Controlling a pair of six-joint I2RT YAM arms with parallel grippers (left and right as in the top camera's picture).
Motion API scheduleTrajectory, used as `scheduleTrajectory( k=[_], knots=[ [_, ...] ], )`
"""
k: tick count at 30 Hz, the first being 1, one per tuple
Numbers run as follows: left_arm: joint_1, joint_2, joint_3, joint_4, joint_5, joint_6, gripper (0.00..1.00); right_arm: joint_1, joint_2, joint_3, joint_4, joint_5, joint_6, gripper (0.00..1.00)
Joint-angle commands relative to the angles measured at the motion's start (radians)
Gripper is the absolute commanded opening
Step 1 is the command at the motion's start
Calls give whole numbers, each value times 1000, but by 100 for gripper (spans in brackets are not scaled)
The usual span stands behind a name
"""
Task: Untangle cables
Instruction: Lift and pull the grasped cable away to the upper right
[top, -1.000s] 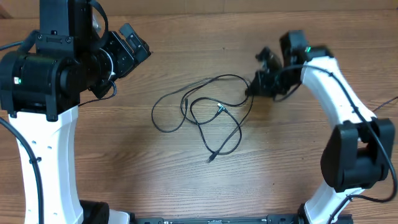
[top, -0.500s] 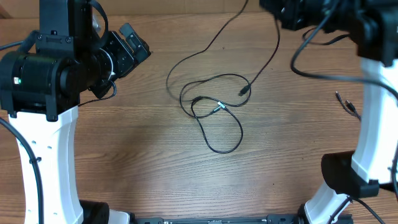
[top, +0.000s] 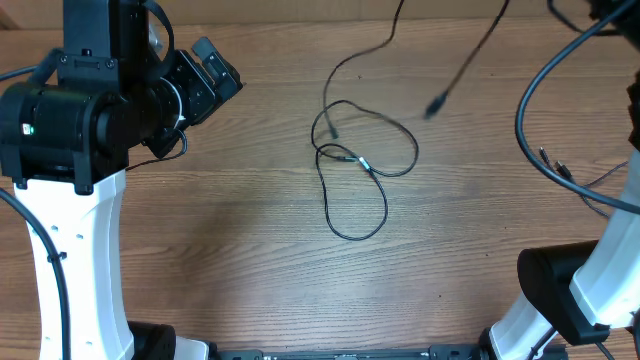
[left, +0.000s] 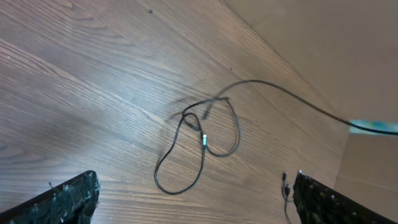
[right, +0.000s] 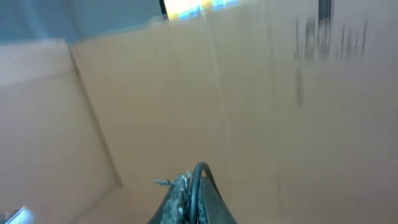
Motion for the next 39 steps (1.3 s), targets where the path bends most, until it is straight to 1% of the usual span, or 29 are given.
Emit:
scheduleTrajectory(
  k=[1, 3, 5, 7, 11, 12, 14, 16, 18, 20, 23, 25, 27, 28, 30, 31, 33, 35, 39],
  knots=[
    [-2, 5, 8, 0, -13, 23, 100, 3, -15, 28, 94, 75, 24, 4],
    [-2, 5, 8, 0, -13, 23, 99, 3, -15, 27, 144, 171, 23, 4],
    [-2, 5, 8, 0, -13, 23, 100, 3, -14, 26, 144, 298, 7, 4],
    [-2, 5, 8, 0, -13, 23, 100, 3, -14, 19, 129, 373, -12, 4],
    [-2, 5, 8, 0, -13, 23, 100, 3, -13, -32, 99, 589, -115, 4],
    [-2, 5, 8, 0, -13, 23, 100, 3, -13, -51, 102, 680, -162, 4],
    [-2, 5, 8, 0, -13, 23, 100, 2, -13, -74, 114, 801, -206, 4],
    [-2, 5, 8, 0, -13, 23, 100, -11, -13, -93, 133, 916, -221, 4],
    [-2, 5, 8, 0, -13, 23, 100, -50, -12, -119, 153, 983, -221, 4],
    [-2, 5, 8, 0, -13, 23, 100, -95, -11, -147, 151, 982, -220, 4],
    [-2, 5, 8, 0, -13, 23, 100, -115, -11, -187, 127, 955, -220, 4],
    [-2, 5, 8, 0, -13, 23, 100, -115, -11, -214, 103, 892, -220, 4],
    [-2, 5, 8, 0, -13, 23, 100, -107, -11, -246, 79, 772, -227, 4],
    [-2, 5, 8, 0, -13, 23, 100, -98, -11, -275, 69, 688, -275, 4],
    [-2, 5, 8, 0, -13, 23, 100, -82, -11, -314, 68, 655, -357, 4],
    [-2, 5, 8, 0, -13, 23, 100, -69, -11, -341, 67, 662, -431, 4],
    [-2, 5, 8, 0, -13, 23, 99, -58, -11, -373, 72, 728, -483, 4],
    [-2, 5, 8, 0, -13, 23, 99, -58, -11, -388, 74, 824, -477, 4],
    [-2, 5, 8, 0, -13, 23, 99, -106, -11, -389, 84, 847, -401, 4]
  ],
)
